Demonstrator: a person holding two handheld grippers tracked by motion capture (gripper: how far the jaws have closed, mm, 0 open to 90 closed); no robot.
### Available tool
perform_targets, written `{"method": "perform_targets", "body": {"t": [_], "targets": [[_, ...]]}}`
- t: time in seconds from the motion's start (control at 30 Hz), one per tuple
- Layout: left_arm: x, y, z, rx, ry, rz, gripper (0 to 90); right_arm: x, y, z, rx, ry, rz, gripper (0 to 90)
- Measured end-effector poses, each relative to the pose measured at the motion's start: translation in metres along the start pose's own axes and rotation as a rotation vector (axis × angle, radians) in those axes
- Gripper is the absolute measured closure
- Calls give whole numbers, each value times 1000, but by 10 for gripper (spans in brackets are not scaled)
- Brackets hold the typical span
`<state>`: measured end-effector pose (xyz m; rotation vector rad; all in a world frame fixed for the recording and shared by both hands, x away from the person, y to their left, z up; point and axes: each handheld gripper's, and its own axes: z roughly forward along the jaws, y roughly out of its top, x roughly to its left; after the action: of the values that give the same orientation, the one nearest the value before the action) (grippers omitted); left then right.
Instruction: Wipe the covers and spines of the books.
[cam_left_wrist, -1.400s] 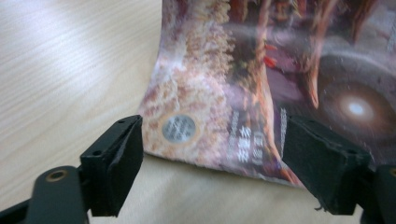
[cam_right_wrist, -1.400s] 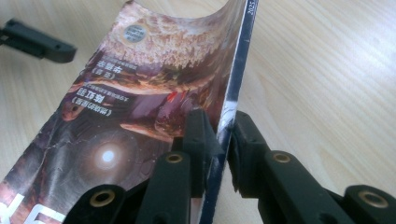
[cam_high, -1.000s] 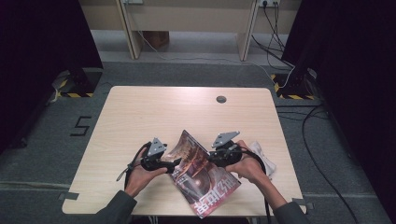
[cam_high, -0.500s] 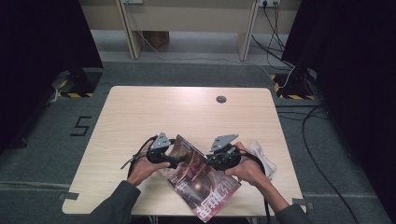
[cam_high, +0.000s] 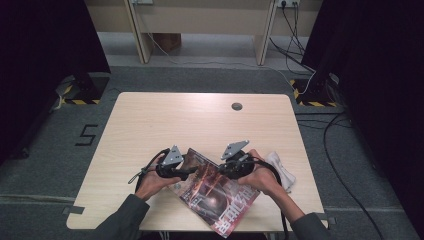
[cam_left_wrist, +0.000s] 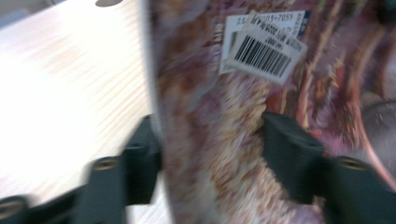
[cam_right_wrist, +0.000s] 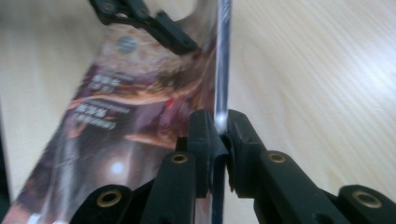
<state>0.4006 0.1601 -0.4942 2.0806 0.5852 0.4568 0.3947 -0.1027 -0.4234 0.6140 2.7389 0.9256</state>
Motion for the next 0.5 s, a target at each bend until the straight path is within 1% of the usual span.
{"method": "perform_targets", "body": {"t": [0.1, 0.17, 0.23, 0.3, 0.33, 0.37, 0.5], "targets": [[2, -4, -3, -1, -4, -21, 573, -5, 3, 2, 10, -2, 3, 827], [2, -7, -5, 3, -5, -8, 611, -5, 5, 5, 32, -13, -1, 826], [2, -9, -7, 4, -5, -9, 633, -5, 6, 7, 35, -11, 0, 825], [2, -10, -9, 3, -7, -4, 655, -5, 6, 9, 35, -11, 10, 824], [1, -11, -11, 3, -5, 7, 668, -5, 6, 9, 35, -7, 8, 823], [0, -10, -12, 3, 0, 15, 677, -5, 7, 9, 33, -7, -5, 822], [-4, -8, -19, 7, 19, 36, 706, -5, 7, 9, 26, -6, -1, 811]]}}
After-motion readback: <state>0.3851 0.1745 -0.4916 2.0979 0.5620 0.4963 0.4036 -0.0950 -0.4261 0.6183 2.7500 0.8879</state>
